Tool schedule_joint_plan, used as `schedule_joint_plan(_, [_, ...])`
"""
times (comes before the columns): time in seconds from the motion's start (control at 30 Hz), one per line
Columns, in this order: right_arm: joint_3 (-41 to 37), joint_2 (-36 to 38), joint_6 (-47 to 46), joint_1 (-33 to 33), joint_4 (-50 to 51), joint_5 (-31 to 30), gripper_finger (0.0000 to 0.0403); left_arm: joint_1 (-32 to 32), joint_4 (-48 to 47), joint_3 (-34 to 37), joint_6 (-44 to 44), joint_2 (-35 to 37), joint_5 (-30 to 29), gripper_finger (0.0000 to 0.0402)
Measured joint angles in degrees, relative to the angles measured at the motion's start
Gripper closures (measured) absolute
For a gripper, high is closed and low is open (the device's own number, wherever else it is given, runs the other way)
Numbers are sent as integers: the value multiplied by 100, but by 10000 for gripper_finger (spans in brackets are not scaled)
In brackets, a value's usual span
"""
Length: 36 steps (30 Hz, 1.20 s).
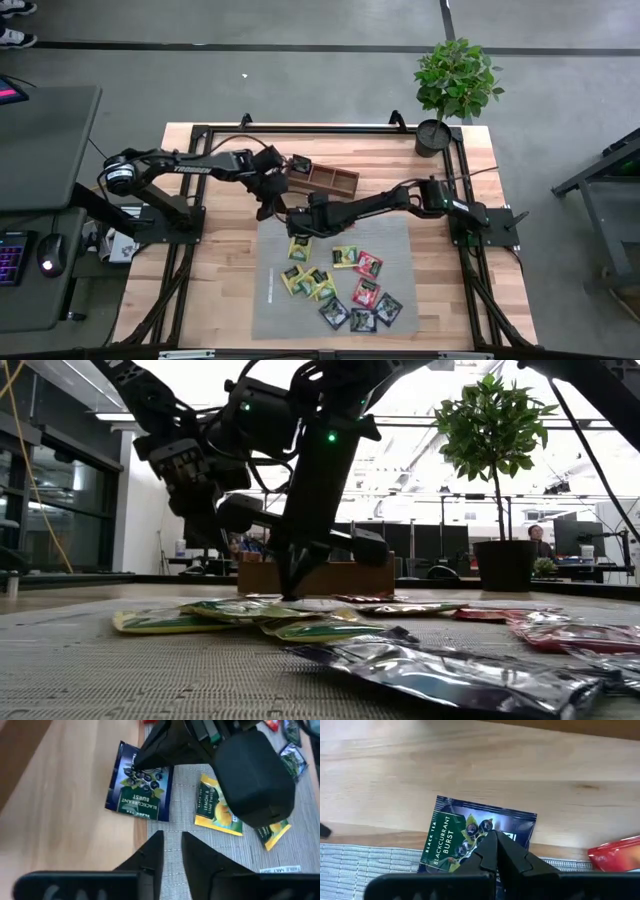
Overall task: Pick & Place Tea
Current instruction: Put the purple tea bag into the left section of the wooden organizer
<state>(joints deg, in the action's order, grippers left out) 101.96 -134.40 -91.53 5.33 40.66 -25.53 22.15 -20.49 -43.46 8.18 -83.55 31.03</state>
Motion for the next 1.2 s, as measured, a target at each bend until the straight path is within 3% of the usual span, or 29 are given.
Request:
schedule_joint_plan(0.3, [-1,-41,-12,71,-44,36,403,-233,-5,0,-353,0,-419,281])
schedule_joint_plan(0.67, [-12,27,216,73,-85,-117,403,-231,-49,5,-242,-574,-346,279])
schedule_joint_plan(1.2, [-23,243,741,91,67,-88,403,-231,104,3,-201,-599,-209,279])
